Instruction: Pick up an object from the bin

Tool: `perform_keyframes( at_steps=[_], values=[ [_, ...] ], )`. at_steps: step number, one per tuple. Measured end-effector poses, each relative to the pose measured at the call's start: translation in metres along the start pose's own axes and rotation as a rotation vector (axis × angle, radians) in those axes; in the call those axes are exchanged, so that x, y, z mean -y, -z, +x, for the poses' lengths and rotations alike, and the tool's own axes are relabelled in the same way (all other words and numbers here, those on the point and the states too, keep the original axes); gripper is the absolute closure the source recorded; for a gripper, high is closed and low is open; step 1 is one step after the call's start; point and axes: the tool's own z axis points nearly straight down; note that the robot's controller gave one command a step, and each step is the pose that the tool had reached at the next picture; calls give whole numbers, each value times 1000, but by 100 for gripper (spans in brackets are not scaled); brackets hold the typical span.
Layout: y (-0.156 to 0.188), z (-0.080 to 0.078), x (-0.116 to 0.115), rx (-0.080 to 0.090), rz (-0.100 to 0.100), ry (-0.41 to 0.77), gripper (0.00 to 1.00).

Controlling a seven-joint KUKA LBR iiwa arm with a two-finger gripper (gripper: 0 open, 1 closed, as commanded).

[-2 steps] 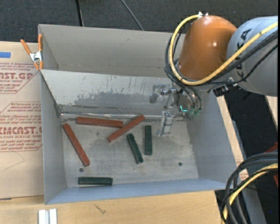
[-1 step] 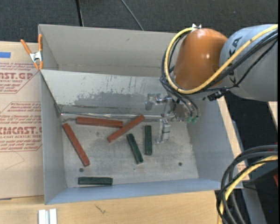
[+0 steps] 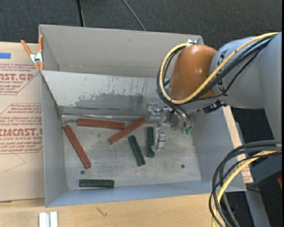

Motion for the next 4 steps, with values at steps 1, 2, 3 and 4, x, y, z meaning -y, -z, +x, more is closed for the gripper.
perform_keyframes(
  at_steps=[1, 2, 3, 4],
  values=[
    [-33, 2, 3, -9, 0, 61, 0],
    [-38, 3, 6, -6, -1, 348, 0],
    [-42, 3, 38, -3, -2, 676, 0],
    [-31, 16, 24, -4, -4, 906, 100]
  ],
)
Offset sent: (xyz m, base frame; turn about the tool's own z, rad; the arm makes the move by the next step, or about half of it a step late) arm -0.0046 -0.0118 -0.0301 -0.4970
